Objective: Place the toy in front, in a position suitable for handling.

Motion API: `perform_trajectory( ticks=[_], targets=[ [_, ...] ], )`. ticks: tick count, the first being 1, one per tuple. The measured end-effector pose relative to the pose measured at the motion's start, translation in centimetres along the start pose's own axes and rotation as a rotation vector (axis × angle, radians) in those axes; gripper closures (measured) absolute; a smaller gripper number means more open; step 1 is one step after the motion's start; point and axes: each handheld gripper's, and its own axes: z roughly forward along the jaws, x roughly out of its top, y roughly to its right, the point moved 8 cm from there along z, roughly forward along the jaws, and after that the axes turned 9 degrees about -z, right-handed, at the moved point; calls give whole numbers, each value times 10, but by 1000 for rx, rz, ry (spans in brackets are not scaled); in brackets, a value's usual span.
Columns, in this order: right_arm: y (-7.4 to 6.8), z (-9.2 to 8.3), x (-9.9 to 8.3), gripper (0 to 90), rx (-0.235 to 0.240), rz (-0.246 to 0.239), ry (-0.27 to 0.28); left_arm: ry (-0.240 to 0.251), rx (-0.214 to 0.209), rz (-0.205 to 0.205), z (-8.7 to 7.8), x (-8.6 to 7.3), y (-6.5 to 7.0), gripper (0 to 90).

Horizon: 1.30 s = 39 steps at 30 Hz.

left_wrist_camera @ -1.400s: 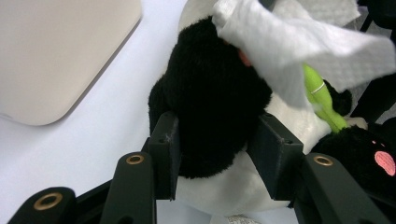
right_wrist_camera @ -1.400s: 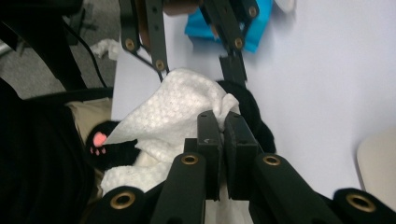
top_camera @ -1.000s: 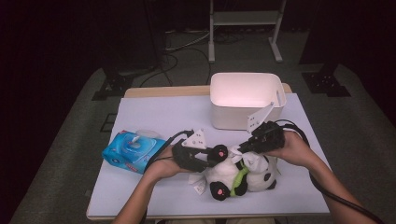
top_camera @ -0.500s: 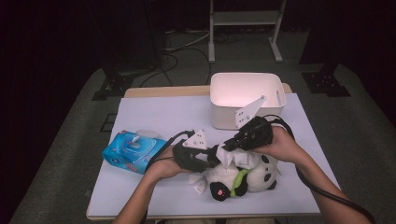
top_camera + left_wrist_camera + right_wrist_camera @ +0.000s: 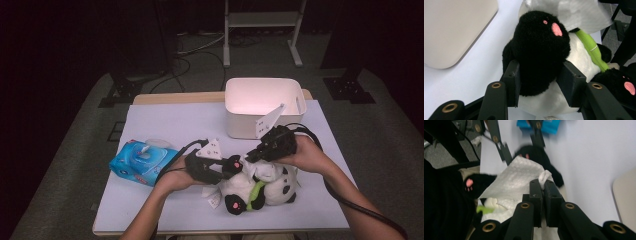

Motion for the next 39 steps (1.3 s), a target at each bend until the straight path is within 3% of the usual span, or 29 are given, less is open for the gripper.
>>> perform_trajectory(
  ticks=[6, 10, 14, 20, 27, 30, 34, 37, 39],
  targets=[
    [3, -11, -23, 851, -12, 42, -19, -7, 2, 2, 0, 0, -3, 549],
    [4, -24, -57, 850, -26, 111, -40, -9, -1, -7, -1, 1, -4, 549],
    [0, -28, -80, 850, -19, 156, -18, -14, 2, -9, 0, 2, -7, 543],
    [-7, -22, -86, 851, -19, 174, 14, -12, 22, -18, 1, 8, -11, 552],
    [-19, -16, -83, 855, -29, 150, 21, -16, 24, -20, 0, 8, -9, 546],
    [-28, -16, -83, 857, -30, 137, 31, -11, -13, -36, 3, 2, -2, 466],
    [-32, -17, -81, 857, -31, 129, 33, -14, -16, -42, 4, 3, 0, 399],
    [-33, -17, -81, 857, -31, 126, 31, -29, -5, -33, 8, 5, 2, 393],
    [-33, -18, -80, 856, -33, 126, 29, -36, 1, -10, 8, 7, 3, 451]
  ],
)
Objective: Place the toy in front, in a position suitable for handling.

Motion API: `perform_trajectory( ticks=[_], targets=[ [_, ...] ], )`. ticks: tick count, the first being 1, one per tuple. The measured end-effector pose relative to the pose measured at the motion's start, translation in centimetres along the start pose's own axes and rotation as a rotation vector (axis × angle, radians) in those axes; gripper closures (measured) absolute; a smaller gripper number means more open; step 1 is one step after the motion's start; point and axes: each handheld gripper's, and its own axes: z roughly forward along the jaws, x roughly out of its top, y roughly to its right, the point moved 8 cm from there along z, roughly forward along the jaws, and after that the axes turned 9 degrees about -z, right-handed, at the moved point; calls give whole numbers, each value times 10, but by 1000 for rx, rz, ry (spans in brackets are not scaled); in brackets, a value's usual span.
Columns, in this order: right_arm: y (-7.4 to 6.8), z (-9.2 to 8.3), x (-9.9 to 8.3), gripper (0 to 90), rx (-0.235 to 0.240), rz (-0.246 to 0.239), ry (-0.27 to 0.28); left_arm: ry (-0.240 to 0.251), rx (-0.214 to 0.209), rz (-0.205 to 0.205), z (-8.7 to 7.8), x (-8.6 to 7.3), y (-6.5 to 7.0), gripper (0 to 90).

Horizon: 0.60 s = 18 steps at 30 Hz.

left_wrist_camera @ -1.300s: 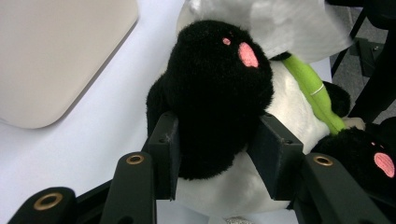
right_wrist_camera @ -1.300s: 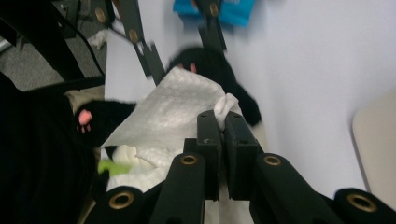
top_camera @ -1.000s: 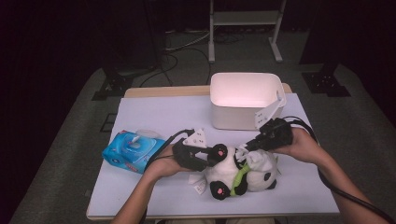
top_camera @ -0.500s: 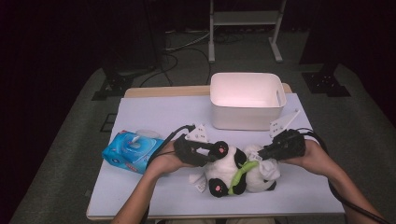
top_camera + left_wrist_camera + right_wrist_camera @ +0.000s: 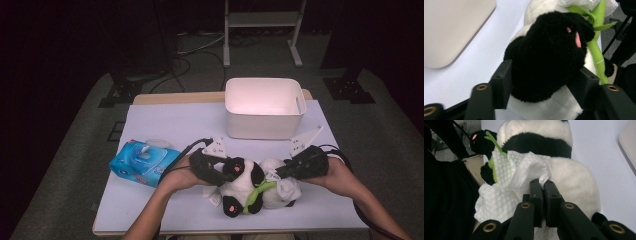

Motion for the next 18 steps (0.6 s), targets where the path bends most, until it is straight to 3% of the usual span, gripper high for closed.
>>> perform_trajectory(
  ticks=[1, 3, 6, 11, 15, 17, 18],
  targets=[
    [2, -1, 2, 856, -5, -7, -5, 13, 19, 27, 0, 2, 0, 501],
    [6, -4, 8, 857, -4, -12, 10, 37, 40, 44, -1, 5, -1, 561],
    [12, -5, 17, 857, -7, -24, 25, 46, 44, 51, -2, 8, -1, 579],
    [29, -9, 53, 856, -33, -39, 88, 45, 63, 78, -11, 18, -7, 586],
    [30, -4, 57, 834, -20, -47, 75, 39, 56, 66, -14, 10, -6, 583],
    [26, 2, 47, 765, -32, -64, 12, 40, 56, 52, -13, 3, -6, 577],
    [26, 2, 47, 765, -32, -64, 12, 45, 54, 42, -13, 2, -6, 577]
  ],
)
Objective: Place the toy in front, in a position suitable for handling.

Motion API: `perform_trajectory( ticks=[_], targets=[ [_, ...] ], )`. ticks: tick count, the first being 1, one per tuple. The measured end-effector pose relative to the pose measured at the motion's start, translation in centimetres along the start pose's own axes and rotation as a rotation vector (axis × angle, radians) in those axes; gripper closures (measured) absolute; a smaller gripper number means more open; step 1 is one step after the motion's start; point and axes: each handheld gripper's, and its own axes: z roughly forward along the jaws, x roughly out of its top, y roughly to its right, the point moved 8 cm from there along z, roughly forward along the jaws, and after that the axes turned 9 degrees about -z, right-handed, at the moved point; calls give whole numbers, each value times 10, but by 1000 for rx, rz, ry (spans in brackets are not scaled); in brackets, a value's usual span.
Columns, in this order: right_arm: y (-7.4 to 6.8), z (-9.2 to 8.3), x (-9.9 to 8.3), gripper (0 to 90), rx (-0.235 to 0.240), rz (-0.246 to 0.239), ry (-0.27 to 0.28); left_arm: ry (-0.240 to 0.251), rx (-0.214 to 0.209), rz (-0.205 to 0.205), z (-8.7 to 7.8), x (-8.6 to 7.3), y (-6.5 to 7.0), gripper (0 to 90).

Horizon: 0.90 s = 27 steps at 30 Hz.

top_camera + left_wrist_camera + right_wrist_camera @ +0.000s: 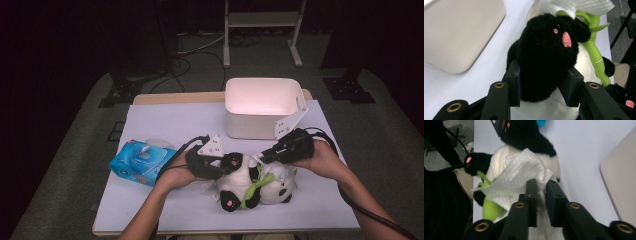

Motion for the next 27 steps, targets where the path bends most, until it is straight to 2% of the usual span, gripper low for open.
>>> perform_trajectory(
  ticks=[3, 9, 14, 19, 22, 23, 27],
  targets=[
    [-7, -7, -5, 706, -10, 8, 16, 17, -8, -21, -2, -6, 0, 566],
    [-15, -18, -17, 681, -15, -12, -5, 7, -2, -11, -2, -5, 1, 560],
    [-23, -15, -33, 639, 9, -13, -30, 6, -7, -17, -1, -5, 2, 559],
    [-19, -5, -34, 667, -2, 14, -10, 8, -11, -5, 1, -5, 3, 565],
    [-14, 0, -31, 674, 7, 37, 1, 3, -16, 4, 2, -5, 5, 571],
    [-11, 2, -28, 681, 24, 55, 8, 5, -23, 5, 2, -5, 6, 571],
    [-7, 5, -20, 690, 43, 62, 26, 6, -33, 11, 1, -6, 7, 571]
  ],
)
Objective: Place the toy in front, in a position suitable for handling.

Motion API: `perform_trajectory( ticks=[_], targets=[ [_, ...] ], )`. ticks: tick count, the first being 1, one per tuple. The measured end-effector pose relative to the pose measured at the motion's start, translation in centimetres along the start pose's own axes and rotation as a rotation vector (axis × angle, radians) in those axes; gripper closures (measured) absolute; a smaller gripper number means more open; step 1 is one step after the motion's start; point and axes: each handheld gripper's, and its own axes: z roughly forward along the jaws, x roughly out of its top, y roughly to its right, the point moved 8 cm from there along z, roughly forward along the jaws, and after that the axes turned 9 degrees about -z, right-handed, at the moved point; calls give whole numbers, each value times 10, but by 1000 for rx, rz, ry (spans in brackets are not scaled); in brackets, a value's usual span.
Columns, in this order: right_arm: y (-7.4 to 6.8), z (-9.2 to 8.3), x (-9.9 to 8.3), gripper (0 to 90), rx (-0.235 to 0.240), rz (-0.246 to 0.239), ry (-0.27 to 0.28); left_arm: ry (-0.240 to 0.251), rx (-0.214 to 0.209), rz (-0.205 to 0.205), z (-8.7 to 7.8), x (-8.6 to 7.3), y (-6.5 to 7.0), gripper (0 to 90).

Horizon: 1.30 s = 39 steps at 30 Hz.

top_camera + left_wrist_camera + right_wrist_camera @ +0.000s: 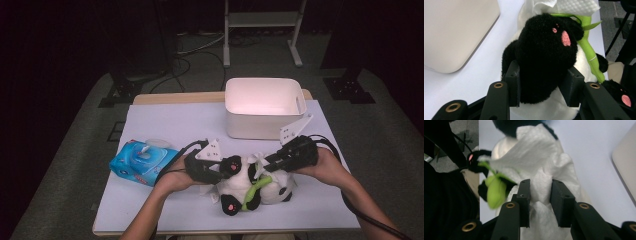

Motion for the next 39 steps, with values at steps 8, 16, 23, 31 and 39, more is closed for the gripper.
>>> perform_trajectory(
  ticks=[8, 16, 23, 31, 39],
  targets=[
    [-5, 21, 9, 841, 38, -27, -56, -1, -36, -43, -6, -4, -1, 507],
    [-17, 21, 3, 850, 42, -34, -45, 8, -105, -60, -22, -5, 8, 466],
    [-22, 23, 2, 853, 35, -50, -41, 46, -103, -66, -40, 5, 6, 463],
    [-31, 23, 0, 855, 29, -73, -48, 77, -125, -56, -44, 25, 3, 463],
    [-41, 22, -1, 856, 37, -95, -50, -14, -121, -64, -20, 25, 1, 463]
  ],
)
